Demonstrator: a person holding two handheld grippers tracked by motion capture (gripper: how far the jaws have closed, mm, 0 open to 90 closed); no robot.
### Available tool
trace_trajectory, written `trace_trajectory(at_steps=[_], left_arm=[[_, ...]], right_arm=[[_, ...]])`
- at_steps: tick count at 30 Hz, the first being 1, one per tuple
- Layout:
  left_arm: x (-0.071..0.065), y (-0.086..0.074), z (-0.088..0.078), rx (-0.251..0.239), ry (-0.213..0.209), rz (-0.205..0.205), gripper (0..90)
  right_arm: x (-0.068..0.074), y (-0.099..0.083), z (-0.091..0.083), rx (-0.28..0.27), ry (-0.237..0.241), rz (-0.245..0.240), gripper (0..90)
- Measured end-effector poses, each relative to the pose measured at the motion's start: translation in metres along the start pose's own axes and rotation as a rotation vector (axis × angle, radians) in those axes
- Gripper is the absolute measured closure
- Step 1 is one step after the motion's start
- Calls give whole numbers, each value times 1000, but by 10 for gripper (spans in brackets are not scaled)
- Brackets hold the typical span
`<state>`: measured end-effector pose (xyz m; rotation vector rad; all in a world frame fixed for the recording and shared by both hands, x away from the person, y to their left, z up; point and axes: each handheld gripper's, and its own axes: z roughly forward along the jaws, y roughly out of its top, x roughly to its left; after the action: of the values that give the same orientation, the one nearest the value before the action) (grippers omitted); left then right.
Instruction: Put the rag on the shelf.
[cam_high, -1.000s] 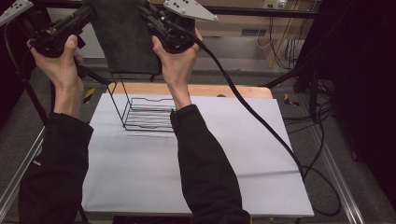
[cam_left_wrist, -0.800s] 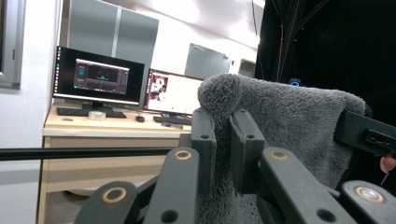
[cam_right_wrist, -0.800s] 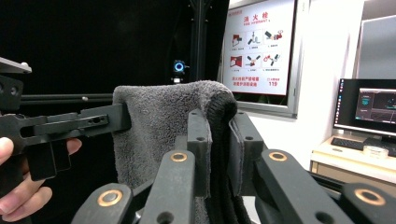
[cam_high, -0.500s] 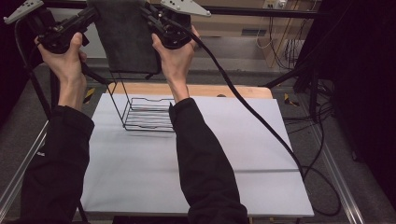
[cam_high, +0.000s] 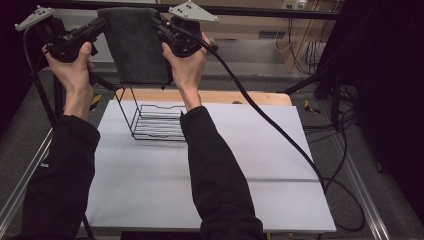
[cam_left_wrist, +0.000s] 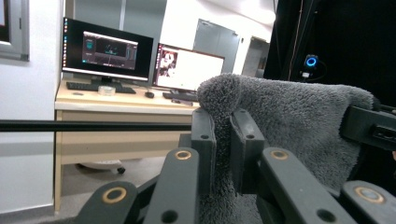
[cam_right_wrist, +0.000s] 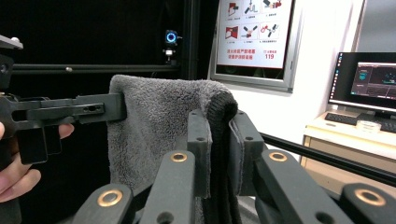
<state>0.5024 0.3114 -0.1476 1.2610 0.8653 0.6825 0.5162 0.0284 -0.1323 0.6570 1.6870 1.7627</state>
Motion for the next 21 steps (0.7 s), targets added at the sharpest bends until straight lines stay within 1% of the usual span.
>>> trace_trajectory(at_steps=[3, 6, 9, 12, 15, 17, 19, 21], left_arm=[[1, -4, -1, 11, -7, -1, 811], [-1, -8, -3, 28, -6, 30, 811], [0, -13, -5, 41, -9, 34, 811], [1, -20, -7, 56, -14, 34, 811], [0, -26, -9, 72, -24, 39, 810], [-1, -30, -10, 79, -28, 41, 811], [0, -35, -11, 84, -37, 34, 811], [-1, -39, -12, 94, -42, 37, 811]], right_arm=[[-1, -5, 0, 4, 6, 6, 812], [-3, -11, -1, 15, 10, 26, 811], [-4, -18, -3, 20, 19, 33, 811], [-3, -24, -5, 37, 23, 33, 811], [-5, -31, -7, 52, 26, 54, 811], [-5, -35, -9, 60, 26, 47, 811], [-5, -39, -12, 63, 35, 54, 811], [-6, -42, -14, 73, 40, 57, 811]])
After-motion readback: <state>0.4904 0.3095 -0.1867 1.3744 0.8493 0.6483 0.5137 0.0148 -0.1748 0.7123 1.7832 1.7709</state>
